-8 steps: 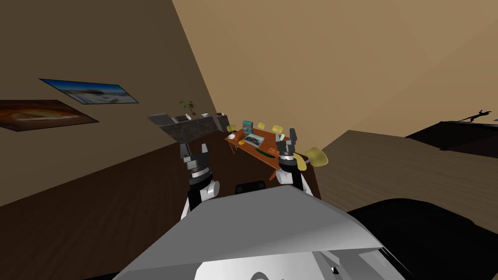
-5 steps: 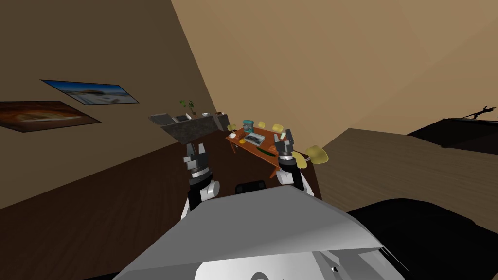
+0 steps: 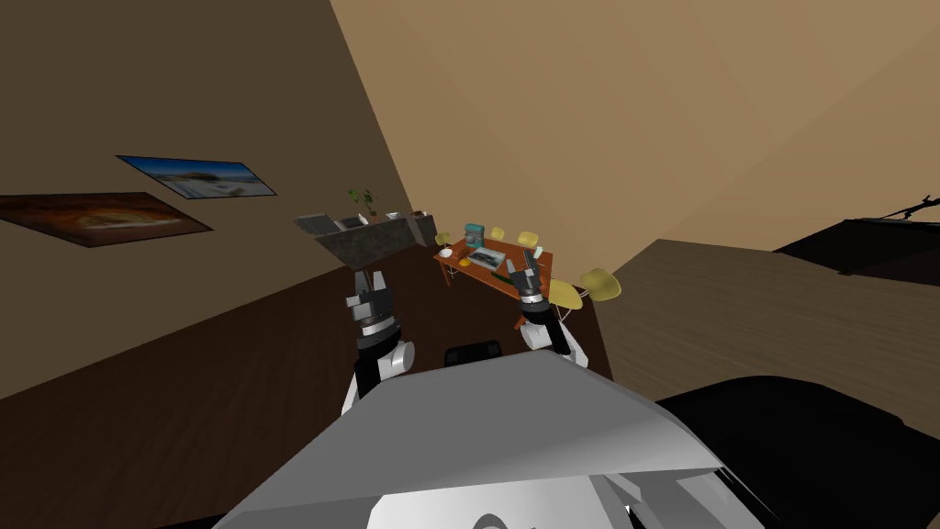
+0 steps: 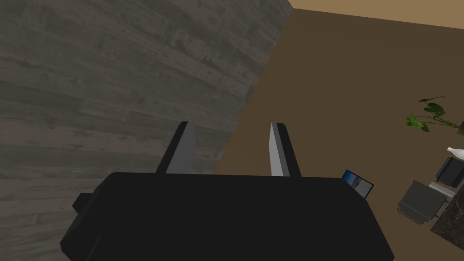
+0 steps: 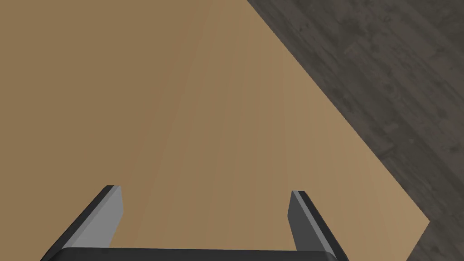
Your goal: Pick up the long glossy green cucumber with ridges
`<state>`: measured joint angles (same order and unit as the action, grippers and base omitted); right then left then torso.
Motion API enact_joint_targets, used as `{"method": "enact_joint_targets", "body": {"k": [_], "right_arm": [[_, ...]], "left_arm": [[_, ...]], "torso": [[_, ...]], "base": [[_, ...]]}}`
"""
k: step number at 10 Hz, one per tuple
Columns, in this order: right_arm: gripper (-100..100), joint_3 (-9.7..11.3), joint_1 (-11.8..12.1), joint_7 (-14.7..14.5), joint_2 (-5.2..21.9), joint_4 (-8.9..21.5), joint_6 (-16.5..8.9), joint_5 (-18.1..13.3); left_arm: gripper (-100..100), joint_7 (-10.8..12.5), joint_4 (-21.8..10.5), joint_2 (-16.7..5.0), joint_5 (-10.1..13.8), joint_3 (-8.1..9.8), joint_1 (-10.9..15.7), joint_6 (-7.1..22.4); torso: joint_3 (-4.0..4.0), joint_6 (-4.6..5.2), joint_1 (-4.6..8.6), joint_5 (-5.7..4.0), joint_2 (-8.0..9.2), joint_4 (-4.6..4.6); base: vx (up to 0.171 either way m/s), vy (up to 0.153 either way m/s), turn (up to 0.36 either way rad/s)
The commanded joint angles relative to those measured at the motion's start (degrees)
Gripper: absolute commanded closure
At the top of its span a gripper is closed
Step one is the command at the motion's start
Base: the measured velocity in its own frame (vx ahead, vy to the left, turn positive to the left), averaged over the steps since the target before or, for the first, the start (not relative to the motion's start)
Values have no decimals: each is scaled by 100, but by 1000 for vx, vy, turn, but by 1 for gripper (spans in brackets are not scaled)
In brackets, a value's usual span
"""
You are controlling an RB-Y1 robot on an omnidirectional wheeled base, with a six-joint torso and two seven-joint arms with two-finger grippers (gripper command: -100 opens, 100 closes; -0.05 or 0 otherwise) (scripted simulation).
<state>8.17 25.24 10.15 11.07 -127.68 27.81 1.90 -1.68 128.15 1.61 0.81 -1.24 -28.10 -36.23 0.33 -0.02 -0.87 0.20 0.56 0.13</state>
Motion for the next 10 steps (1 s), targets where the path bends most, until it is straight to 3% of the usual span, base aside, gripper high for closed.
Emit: {"method": "enact_joint_targets", "body": {"k": [1, 3, 4, 6, 7, 10], "right_arm": [[-100, 161, -48, 67, 284, 189, -100, 113], [-100, 368, -110, 79, 618, 515, -218, 234], [-100, 368, -110, 79, 663, 515, -218, 234], [-100, 573, -155, 24, 1033, 901, -355, 338], [-100, 573, -155, 24, 1093, 908, -355, 338], [-100, 882, -177, -180, 1716, 1490, -584, 455]], "left_arm": [[0, 0, 0, 0, 0, 0, 0, 0], [0, 0, 0, 0, 0, 0, 0, 0], [0, 0, 0, -1, 0, 1, -1, 0], [0, 0, 0, -2, 0, 2, -1, 0], [0, 0, 0, -2, 0, 1, -2, 0], [0, 0, 0, -2, 0, 2, -2, 0]], "torso": [[0, 0, 0, 0, 0, 0], [-6, 0, 10, -2, -11, -2], [-13, 0, 26, -5, -24, -5], [-25, 1, 64, -14, -45, -10], [-31, 0, 55, -13, -54, -12], [-37, 0, 57, -12, -65, -14]], "base": [[-135, 219, 62], [-90, 174, 75], [-35, 80, 24], [-6, 80, 92], [5, 82, 24], [25, 91, 119]]}}
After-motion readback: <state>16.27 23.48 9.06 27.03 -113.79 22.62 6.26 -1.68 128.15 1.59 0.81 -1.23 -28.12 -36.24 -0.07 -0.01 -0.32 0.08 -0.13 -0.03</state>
